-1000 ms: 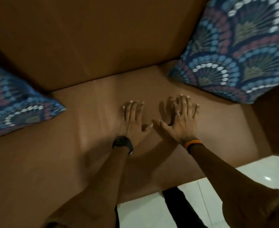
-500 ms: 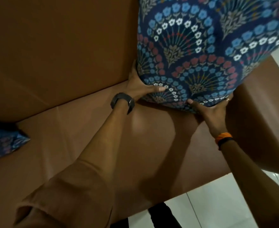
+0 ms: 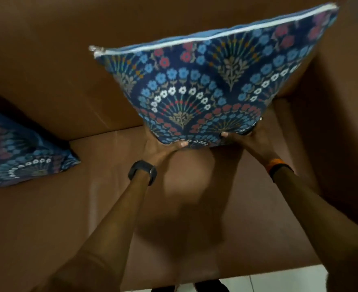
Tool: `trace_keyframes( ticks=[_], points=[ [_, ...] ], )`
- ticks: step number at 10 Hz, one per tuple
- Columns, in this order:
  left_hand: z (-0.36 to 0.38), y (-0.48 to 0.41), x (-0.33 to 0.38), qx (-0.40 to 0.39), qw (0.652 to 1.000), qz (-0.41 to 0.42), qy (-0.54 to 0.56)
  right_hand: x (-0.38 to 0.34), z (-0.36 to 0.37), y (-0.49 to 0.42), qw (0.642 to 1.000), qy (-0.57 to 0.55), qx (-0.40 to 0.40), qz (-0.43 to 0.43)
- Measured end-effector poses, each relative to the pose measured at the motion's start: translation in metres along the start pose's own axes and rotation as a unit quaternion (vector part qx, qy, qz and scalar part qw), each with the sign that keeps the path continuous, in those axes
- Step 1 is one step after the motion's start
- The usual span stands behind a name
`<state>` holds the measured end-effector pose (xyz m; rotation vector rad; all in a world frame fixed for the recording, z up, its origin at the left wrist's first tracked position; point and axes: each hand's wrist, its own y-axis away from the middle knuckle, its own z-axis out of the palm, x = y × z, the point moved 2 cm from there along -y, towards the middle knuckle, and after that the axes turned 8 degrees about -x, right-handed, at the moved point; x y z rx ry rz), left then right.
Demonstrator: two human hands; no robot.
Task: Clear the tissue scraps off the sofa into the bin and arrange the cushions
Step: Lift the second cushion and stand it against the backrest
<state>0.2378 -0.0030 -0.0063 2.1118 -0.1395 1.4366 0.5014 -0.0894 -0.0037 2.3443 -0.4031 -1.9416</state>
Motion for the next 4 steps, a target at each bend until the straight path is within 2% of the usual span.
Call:
trace_keyframes(
  ticks=[1,3,4],
  points=[
    [-0.002,0.0,-0.001,0.037,0.998,0.039,0.027,0.008,-0.005,-0.002,1.0,0.008,0.022,-0.019],
    [-0.002,0.007,-0.007,0.05,0.997,0.008,0.059,0.009,0.004,0.004,0.997,0.061,0.045,0.013],
    [0.004,0.024,0.003,0.071,0.993,0.017,0.087,-0.014,0.02,0.04,0.99,0.098,0.102,0.025]
  ],
)
